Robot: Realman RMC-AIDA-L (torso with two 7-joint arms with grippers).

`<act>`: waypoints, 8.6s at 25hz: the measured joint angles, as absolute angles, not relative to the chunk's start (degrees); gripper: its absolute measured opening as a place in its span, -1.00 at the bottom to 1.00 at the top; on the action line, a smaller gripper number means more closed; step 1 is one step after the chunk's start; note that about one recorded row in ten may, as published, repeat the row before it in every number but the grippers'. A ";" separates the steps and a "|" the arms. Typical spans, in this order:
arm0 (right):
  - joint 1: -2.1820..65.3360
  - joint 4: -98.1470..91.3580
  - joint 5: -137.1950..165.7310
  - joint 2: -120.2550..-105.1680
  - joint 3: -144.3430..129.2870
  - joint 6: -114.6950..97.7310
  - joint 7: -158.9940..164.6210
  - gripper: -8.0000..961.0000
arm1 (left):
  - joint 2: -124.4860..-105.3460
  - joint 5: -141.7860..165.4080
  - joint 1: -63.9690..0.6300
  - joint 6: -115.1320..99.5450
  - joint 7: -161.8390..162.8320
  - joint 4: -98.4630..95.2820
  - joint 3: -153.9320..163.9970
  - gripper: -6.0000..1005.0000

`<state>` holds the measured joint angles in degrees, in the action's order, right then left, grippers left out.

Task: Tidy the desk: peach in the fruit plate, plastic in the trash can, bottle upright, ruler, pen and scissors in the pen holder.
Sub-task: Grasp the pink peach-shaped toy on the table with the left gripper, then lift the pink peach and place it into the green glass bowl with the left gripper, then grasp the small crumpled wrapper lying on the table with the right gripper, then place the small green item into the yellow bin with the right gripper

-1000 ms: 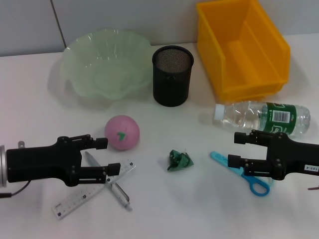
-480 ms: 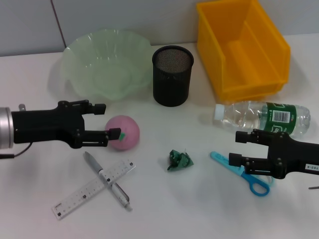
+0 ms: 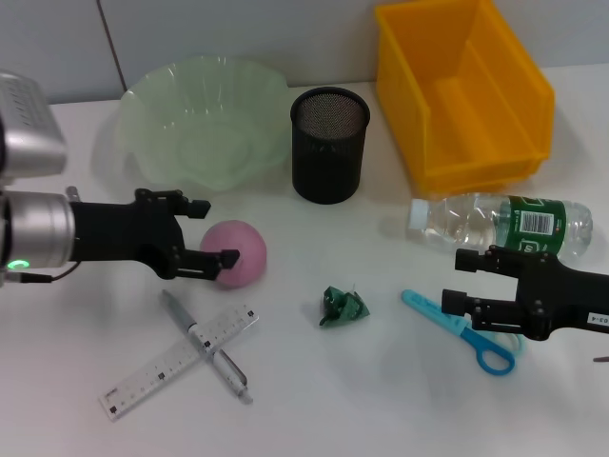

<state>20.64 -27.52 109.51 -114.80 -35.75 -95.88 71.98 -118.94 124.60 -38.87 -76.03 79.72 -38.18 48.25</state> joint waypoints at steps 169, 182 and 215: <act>45.85 -45.23 132.67 -119.50 -75.60 -77.69 94.40 0.65 | -115.62 99.04 -26.54 -88.45 77.26 -31.29 55.30 0.59; 45.94 -44.58 132.48 -119.57 -76.80 -76.50 93.83 0.63 | -115.75 98.91 -26.45 -88.11 77.34 -31.20 55.28 0.58; 36.34 -53.22 110.14 -118.51 -49.49 -85.57 92.60 -0.82 | -115.57 99.03 -25.90 -88.45 77.19 -31.20 55.28 0.57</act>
